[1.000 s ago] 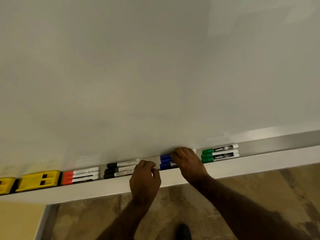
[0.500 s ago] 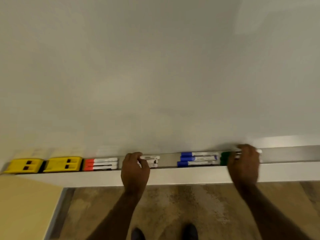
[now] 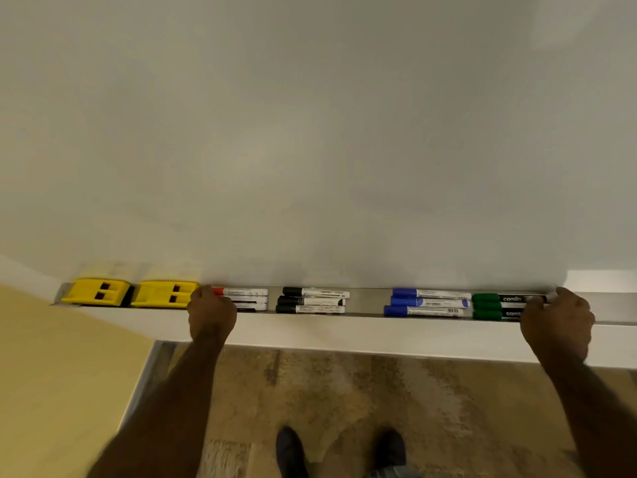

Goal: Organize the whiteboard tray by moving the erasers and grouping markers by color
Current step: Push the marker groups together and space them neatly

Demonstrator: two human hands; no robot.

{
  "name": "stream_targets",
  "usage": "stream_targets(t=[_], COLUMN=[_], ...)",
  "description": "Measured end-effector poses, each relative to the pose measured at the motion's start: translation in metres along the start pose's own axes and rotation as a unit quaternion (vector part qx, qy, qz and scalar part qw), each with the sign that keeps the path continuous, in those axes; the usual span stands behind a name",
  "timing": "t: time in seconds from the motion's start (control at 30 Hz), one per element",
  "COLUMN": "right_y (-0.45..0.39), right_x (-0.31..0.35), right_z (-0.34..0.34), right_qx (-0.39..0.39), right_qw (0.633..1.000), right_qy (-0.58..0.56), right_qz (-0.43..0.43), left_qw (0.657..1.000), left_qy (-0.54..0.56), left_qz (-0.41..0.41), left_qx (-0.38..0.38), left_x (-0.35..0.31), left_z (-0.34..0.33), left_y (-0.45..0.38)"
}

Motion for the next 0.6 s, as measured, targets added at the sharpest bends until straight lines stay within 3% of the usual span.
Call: stream_targets(t=[0.6], right_y=[0.034], right_x=[0.032], right_z=[-0.013], right_qx=[0.057], right_qw=[0.997], right_qy=[-0.011], right_qz=[0.056], left_qw=[0.995], left_qy=[0.025], left_qz=[-0.100], left_qx=[0.015], left_x=[-0.007], left_z=[-0.033], left_y=[0.023])
Point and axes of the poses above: each hand's wrist, its own y-axis away from the middle knuckle, its own z-axis out of the back of the hand, x = y × z, the point moved 1 cm from there along -y, towards the middle knuckle, and after that the axes turned 13 degrees about y, right-handed, at the moved point
